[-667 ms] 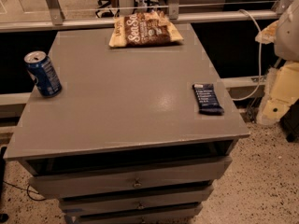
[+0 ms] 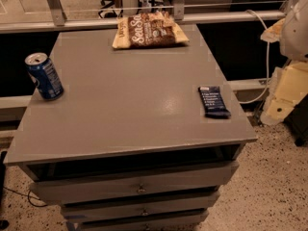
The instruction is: Move brown chip bag near rxbar blueberry
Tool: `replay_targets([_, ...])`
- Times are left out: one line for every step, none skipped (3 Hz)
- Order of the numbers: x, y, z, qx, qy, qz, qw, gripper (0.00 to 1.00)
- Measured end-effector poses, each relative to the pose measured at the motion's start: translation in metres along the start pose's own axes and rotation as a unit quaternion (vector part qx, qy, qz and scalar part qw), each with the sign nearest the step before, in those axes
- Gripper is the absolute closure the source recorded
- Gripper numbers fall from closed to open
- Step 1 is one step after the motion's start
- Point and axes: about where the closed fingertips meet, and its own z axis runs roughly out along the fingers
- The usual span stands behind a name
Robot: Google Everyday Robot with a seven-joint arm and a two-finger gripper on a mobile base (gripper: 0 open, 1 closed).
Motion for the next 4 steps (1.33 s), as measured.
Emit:
replay_targets([-0.016,-0.033,0.011,0.021,-0.048,-0.004,0.9986,0.00])
replay_targets([-0.049,-0.094,0.026,0.054,-0.135,0.004,0.9893,0.00])
replay_targets([-0.088,-0.140,0.036,0.075,-0.213,0.029,0.9737,0.00])
replay_targets([-0.091,-0.149,0.037,0.081,-0.224,0.034,0.9706,0.00])
